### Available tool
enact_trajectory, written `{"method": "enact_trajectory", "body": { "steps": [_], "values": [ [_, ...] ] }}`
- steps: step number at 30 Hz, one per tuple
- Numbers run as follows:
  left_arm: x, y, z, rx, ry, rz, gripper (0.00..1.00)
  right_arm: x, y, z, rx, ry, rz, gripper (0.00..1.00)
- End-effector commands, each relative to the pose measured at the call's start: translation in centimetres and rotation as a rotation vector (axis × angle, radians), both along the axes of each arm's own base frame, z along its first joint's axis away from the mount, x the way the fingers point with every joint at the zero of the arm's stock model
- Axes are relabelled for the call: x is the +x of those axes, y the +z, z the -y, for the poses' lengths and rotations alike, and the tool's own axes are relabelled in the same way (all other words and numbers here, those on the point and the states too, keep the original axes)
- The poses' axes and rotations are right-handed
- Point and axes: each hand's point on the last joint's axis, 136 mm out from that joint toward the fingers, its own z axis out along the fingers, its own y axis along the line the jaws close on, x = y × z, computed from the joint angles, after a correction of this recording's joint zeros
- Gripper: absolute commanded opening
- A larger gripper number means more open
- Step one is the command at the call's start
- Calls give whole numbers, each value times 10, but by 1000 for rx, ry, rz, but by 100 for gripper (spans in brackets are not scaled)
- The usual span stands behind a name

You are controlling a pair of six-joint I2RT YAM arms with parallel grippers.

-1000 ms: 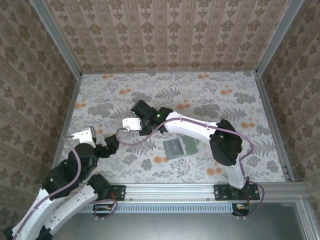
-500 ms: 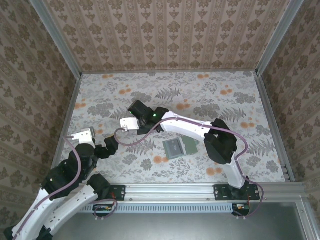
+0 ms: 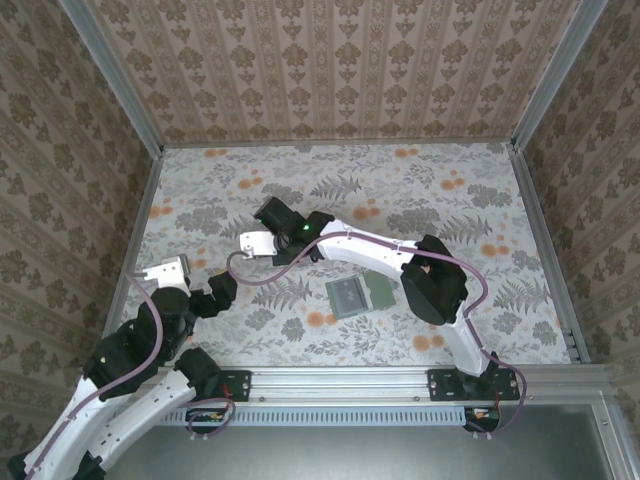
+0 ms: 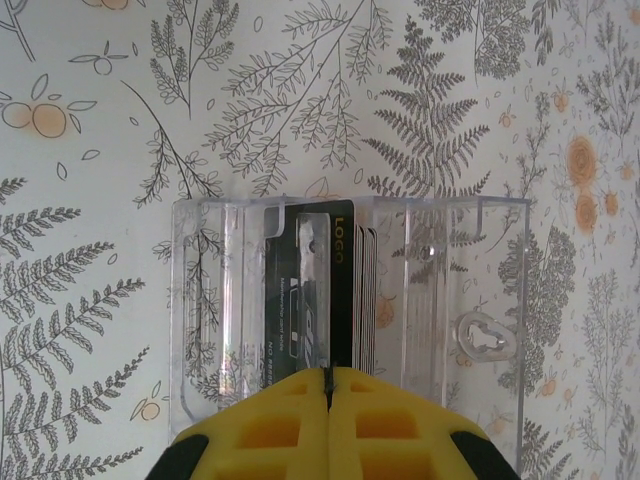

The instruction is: Take the credit cards out of the card holder

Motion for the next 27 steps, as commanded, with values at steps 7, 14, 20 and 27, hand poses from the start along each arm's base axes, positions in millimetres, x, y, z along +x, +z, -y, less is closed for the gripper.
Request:
{"method": "enact_trajectory", "body": {
  "steps": [7, 14, 20, 27],
  "values": [
    [-1, 7, -2, -6, -1, 23, 100, 7, -18, 3, -24, -42, -38, 0],
    [-1, 7, -1, -6, -4, 22, 100, 11, -14, -1, -4, -54, -28, 26],
    [-1, 7, -1, -6, -6, 22, 100, 18, -6, -2, 14, -74, 6, 27],
    [-1, 6, 0, -6, -10, 22, 100, 22, -7, 0, 11, -88, 22, 27]
  ]
}}
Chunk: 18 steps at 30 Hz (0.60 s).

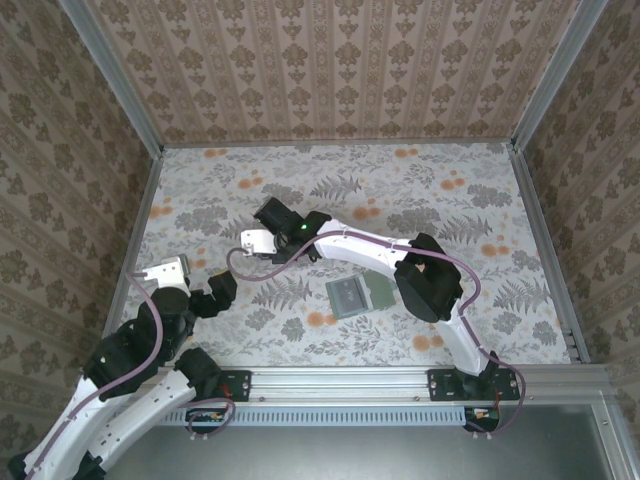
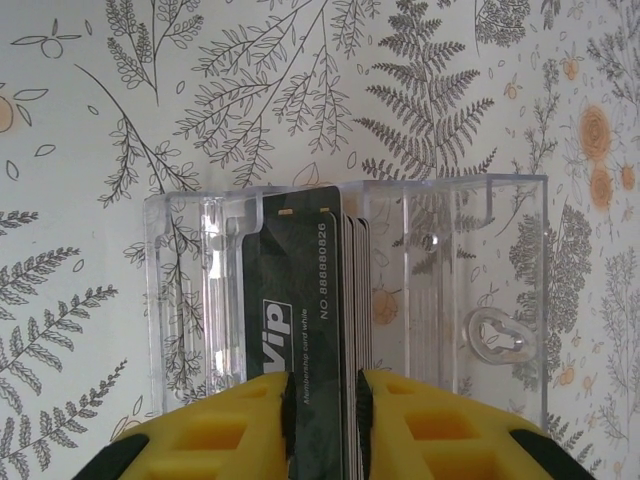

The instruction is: Take the credit cards out of the card holder

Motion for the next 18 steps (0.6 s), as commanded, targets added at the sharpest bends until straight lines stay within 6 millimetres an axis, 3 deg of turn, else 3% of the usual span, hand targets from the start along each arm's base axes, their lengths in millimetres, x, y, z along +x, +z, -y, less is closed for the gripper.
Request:
{"method": "enact_trajectory", "body": {
  "steps": [1, 4, 10, 14, 18],
  "values": [
    [-1, 7, 0, -11, -12, 25, 100, 10, 6, -1, 14, -33, 30, 27],
    [-1, 7, 2, -10, -22, 24, 100, 6, 18, -2, 61, -40, 19, 27],
    [0, 7, 8, -16, -43, 25, 100, -9, 69, 2, 256, -89, 7, 30],
    [3, 1, 22, -37, -86, 7, 100, -18, 95, 23, 382, -207, -22, 30],
    [10, -16, 56, -96, -179, -40, 100, -24, 105, 59, 488, -406, -53, 29]
  ]
}}
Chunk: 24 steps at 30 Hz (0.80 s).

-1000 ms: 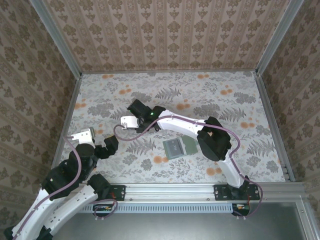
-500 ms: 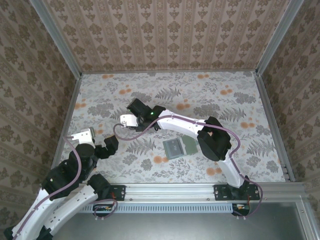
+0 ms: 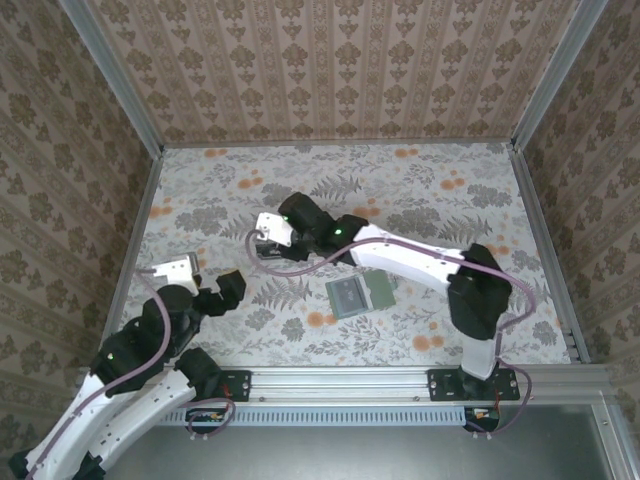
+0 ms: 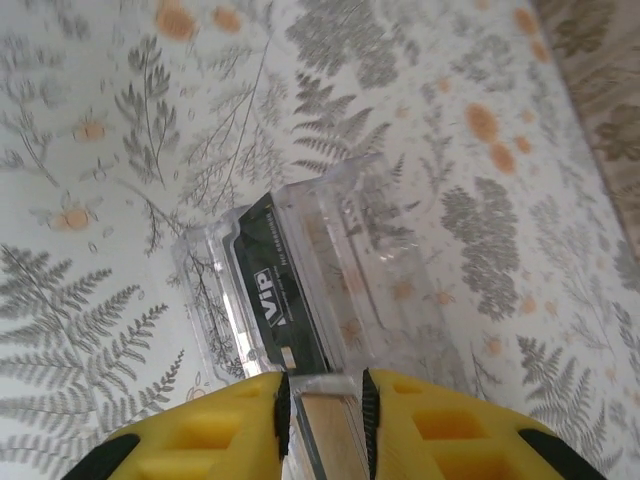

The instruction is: Take the credit cards out of the card holder

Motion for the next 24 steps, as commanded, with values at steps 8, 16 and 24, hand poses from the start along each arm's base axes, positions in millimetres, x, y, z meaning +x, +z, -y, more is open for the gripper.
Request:
{"method": "enact_trajectory", "body": {
  "steps": [8, 16, 24],
  "values": [
    [19, -59, 97, -167, -222, -205, 96, -17, -32, 121, 297, -674, -369, 30],
    [24, -94, 142, -161, -281, -315, 93, -58, -115, 195, 348, -942, -615, 30],
    [29, -120, 166, -113, -311, -395, 93, -89, -156, 227, 329, -1072, -689, 30]
  ]
}}
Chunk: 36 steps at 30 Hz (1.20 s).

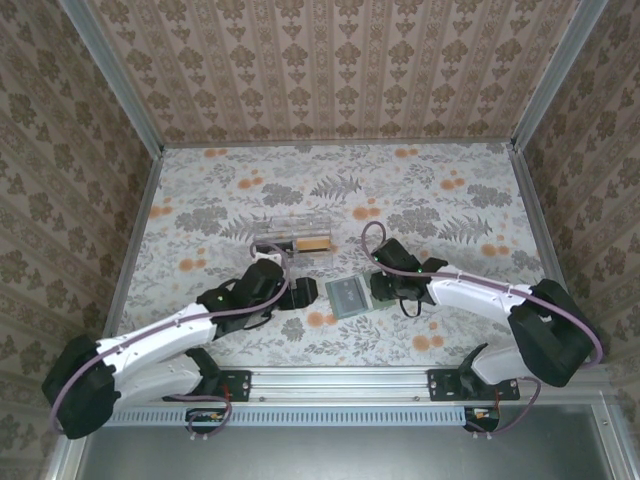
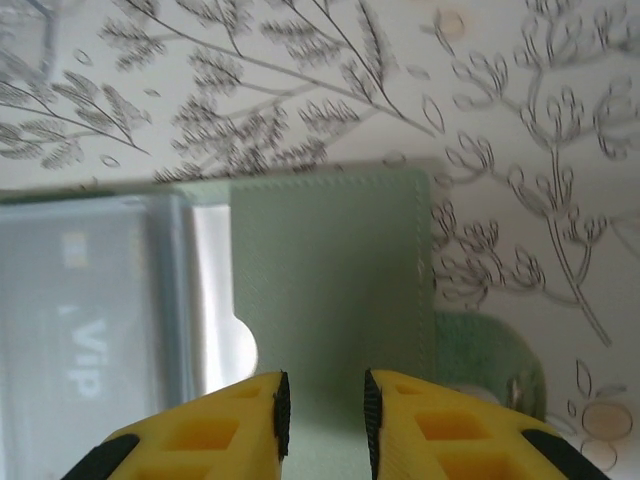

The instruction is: Take the credit cards out of the card holder

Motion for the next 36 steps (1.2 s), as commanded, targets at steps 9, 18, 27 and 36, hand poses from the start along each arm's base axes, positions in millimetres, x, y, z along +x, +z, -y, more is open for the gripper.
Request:
{"method": "enact_trajectory", "body": {
  "steps": [9, 18, 27, 36],
  "values": [
    [8, 5, 30, -41, -51, -22, 88, -23, -20, -18, 226, -107, -84, 29],
    [8, -3, 36, -43, -77, -43, 75, -34, 1, -40, 249, -72, -56, 29],
    [15, -11, 56, -71, -111, -70, 50, -17, 32, -33, 150, -18, 52, 31],
    [23, -24, 77, -65, -149, -109, 40, -3, 3, -36, 106, -22, 0, 31]
  ]
}}
